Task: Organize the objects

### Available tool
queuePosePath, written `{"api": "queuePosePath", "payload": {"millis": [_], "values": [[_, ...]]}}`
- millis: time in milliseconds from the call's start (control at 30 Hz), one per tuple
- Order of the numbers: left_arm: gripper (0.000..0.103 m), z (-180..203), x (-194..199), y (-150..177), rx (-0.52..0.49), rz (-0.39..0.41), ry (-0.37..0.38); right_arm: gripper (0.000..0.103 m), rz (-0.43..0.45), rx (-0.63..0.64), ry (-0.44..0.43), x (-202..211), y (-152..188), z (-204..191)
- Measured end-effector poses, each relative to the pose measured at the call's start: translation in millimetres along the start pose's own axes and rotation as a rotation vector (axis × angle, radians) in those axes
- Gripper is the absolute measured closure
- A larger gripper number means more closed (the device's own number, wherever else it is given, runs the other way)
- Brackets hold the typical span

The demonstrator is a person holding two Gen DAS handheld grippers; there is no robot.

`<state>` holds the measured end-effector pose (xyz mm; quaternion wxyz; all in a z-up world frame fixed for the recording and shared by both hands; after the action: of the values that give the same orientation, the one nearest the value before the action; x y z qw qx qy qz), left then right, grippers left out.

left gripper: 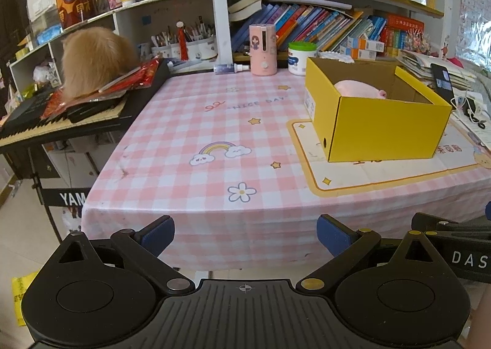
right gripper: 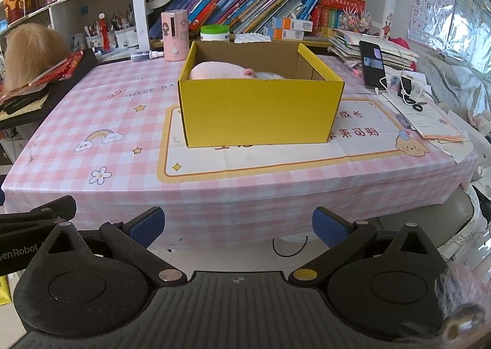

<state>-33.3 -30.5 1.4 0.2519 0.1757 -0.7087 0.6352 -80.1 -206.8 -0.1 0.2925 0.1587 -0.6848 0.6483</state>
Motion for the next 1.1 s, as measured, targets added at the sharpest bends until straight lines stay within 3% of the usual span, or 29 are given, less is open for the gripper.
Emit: {"api": "queuePosePath", "payload": {"millis": [1100], "values": [[0.001, -7.2, -6.8, 6.1, 0.059, -0.050, -0.021, 0.000, -0.021, 0.016, 0.004, -5.8, 3.4, -4.3]]}}
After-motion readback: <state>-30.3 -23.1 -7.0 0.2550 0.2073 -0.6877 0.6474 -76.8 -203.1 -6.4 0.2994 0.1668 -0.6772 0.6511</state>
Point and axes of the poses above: each gripper's, at about its wrist camera, not at the fingertips, and x roughly against the way its jaws point, z to its right, y to its underside, the point moved 4 cm from there along -x, roughly the way its jaws point, and after that the axes turned 6 degrees about z, right-handed, at the moved point
